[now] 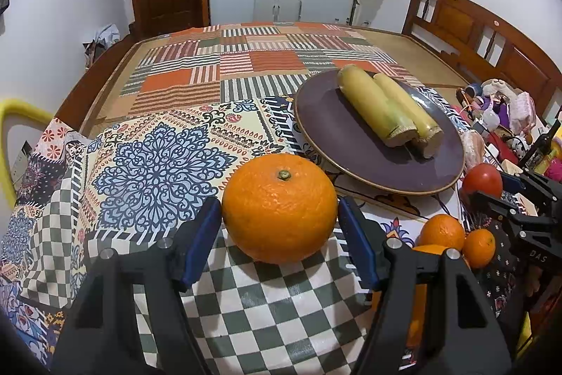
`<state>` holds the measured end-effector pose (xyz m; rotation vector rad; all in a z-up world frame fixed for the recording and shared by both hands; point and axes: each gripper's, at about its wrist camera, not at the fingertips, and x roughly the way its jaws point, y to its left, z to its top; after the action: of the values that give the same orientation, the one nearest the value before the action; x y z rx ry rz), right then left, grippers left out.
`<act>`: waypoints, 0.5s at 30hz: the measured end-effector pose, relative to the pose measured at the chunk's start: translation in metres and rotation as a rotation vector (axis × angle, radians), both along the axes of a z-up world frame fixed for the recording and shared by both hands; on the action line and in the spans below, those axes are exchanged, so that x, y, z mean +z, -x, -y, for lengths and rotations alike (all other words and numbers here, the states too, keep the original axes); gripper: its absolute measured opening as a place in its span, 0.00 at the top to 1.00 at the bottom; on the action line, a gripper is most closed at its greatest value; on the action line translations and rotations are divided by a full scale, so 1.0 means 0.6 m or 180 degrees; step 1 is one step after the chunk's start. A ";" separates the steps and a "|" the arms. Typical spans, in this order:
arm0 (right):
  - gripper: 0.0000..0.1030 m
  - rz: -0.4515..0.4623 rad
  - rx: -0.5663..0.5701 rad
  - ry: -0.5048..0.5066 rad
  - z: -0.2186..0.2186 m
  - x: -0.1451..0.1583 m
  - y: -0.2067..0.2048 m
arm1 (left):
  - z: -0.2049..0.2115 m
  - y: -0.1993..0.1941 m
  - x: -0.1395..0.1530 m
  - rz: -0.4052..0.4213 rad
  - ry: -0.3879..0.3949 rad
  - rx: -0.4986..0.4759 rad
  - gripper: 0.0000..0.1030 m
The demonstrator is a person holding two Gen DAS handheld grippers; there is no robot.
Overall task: Organize fruits
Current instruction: 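Grasp the large orange with the left gripper while the right gripper grasps the tomato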
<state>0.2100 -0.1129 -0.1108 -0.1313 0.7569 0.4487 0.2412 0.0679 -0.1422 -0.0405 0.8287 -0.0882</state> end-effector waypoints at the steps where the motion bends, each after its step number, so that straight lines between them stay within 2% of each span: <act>1: 0.57 -0.0003 0.0003 -0.0001 -0.001 0.002 0.000 | -0.001 -0.001 -0.001 0.0001 0.0004 0.0009 0.34; 15: 0.58 -0.0005 0.0041 -0.0020 0.004 0.017 0.005 | -0.005 0.001 -0.001 -0.0032 0.0013 0.0048 0.35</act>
<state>0.2070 -0.1155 -0.1006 -0.1299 0.7565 0.4634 0.2404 0.0708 -0.1430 -0.0511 0.8382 -0.0755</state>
